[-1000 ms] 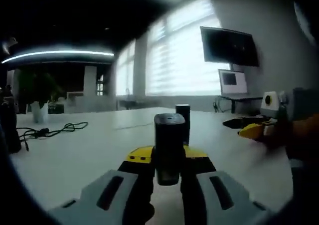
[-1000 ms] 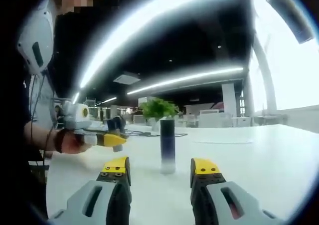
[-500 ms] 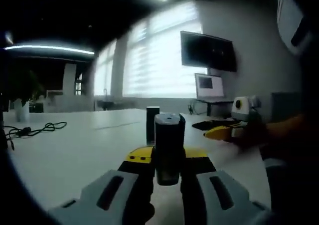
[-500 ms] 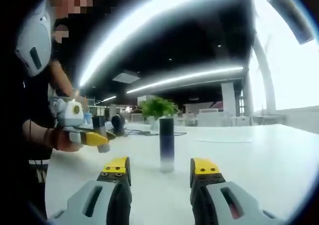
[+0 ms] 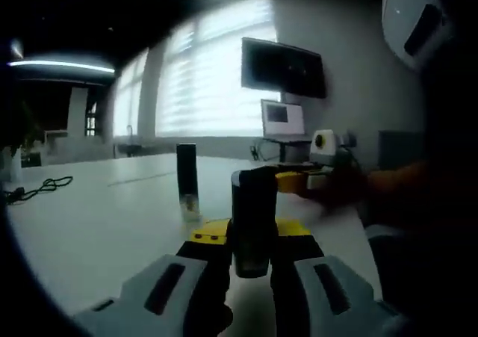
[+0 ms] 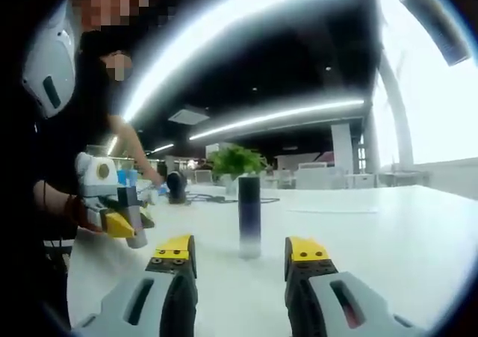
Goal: Pick up cosmetic bottle twist off cap place on table pick up cap screw tight cap place on table
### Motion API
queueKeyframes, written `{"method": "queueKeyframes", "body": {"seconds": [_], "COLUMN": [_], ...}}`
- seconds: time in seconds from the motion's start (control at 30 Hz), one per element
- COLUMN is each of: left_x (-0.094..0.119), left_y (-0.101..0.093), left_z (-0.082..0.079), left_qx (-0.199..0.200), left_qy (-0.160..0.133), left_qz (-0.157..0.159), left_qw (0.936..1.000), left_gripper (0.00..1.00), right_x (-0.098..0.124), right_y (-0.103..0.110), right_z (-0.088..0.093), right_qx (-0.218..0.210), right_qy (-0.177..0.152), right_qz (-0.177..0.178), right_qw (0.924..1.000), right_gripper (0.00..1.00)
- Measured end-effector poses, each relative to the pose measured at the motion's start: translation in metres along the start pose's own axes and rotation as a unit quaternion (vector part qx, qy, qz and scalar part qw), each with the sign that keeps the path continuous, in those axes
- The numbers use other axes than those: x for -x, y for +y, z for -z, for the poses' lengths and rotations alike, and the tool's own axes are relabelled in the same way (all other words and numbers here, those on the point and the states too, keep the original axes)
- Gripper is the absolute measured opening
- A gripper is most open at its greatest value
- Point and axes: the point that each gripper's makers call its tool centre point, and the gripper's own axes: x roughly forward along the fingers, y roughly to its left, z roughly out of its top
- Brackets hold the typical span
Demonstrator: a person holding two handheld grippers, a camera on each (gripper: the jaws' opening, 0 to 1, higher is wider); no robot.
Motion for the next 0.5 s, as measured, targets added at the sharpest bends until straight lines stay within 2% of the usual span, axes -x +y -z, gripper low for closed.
{"method": "queueKeyframes", "body": {"seconds": [0.1, 0.17, 0.43, 0.47, 0.5], "left_x": [-0.002, -0.004, -0.006, -0.005, -0.006], "left_y": [-0.009, -0.012, -0.023, -0.026, -0.026], "left_z": [0.007, 0.014, 0.016, 0.024, 0.026], "left_qx": [0.003, -0.008, -0.007, -0.009, -0.014], "left_qy": [0.006, 0.023, 0.027, 0.045, 0.047], "left_qz": [0.020, 0.026, 0.051, 0.059, 0.059], "left_qw": [0.9998, 0.9994, 0.9983, 0.9972, 0.9970], "left_gripper": [0.10, 0.10, 0.10, 0.10, 0.10], "right_x": [0.000, 0.000, 0.000, 0.000, 0.000], "right_y": [0.001, 0.000, -0.001, -0.001, -0.001], "right_z": [0.000, 0.001, 0.002, 0.002, 0.002], "right_qx": [0.000, 0.000, 0.002, 0.002, 0.001], "right_qy": [-0.001, 0.001, 0.004, 0.004, 0.003], "right_qz": [-0.002, -0.001, 0.001, 0.001, 0.000], "right_qw": [1.0000, 1.0000, 1.0000, 1.0000, 1.0000], "right_gripper": [0.40, 0.40, 0.40, 0.40, 0.40]}}
